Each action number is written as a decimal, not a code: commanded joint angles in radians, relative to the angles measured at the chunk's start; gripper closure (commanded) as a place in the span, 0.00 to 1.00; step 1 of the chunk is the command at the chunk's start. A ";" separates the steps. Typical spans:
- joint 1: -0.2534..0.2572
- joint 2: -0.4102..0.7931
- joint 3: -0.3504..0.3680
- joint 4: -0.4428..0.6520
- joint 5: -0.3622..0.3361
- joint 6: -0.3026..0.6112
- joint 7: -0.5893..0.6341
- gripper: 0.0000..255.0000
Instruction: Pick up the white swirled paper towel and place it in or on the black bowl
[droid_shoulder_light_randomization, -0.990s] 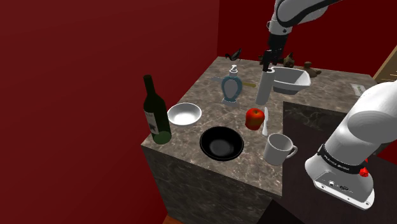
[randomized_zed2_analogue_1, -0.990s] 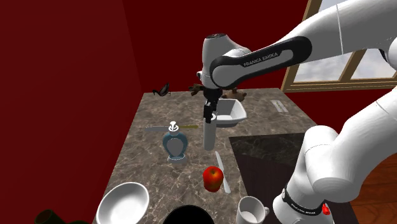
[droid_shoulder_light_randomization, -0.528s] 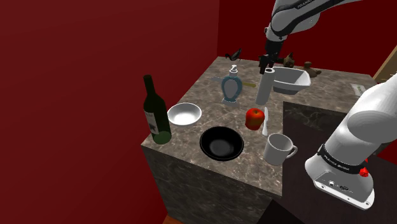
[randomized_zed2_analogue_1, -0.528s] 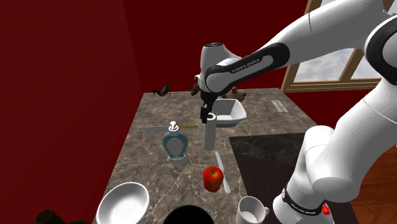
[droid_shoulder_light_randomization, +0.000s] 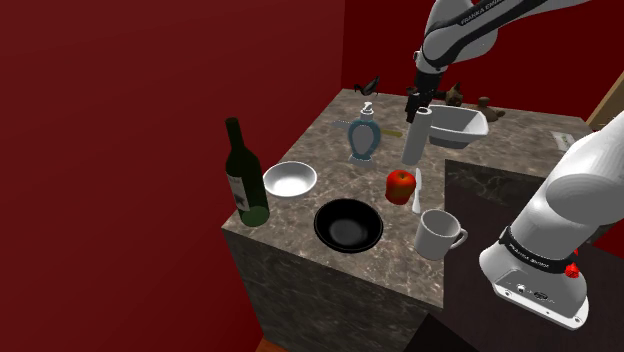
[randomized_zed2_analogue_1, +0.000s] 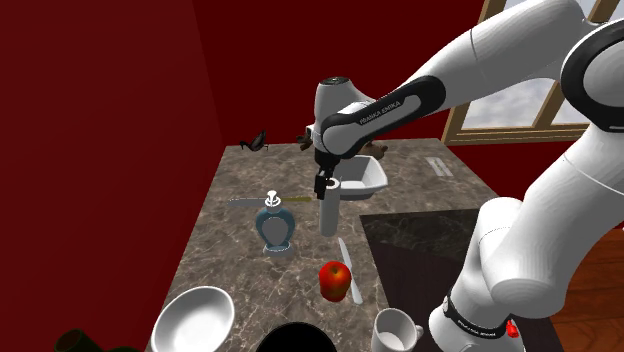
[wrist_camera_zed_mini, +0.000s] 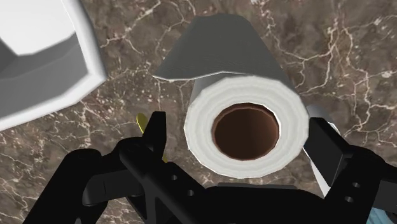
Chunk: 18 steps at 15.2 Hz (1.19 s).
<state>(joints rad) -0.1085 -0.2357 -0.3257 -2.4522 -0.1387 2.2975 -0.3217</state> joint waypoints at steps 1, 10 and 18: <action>0.000 0.001 0.000 0.000 0.000 0.001 0.000 0.00; 0.000 0.000 0.000 0.000 0.000 0.000 0.000 1.00; -0.001 -0.036 0.008 0.038 -0.004 -0.073 0.003 1.00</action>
<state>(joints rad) -0.1091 -0.2642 -0.3194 -2.4195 -0.1417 2.2375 -0.3190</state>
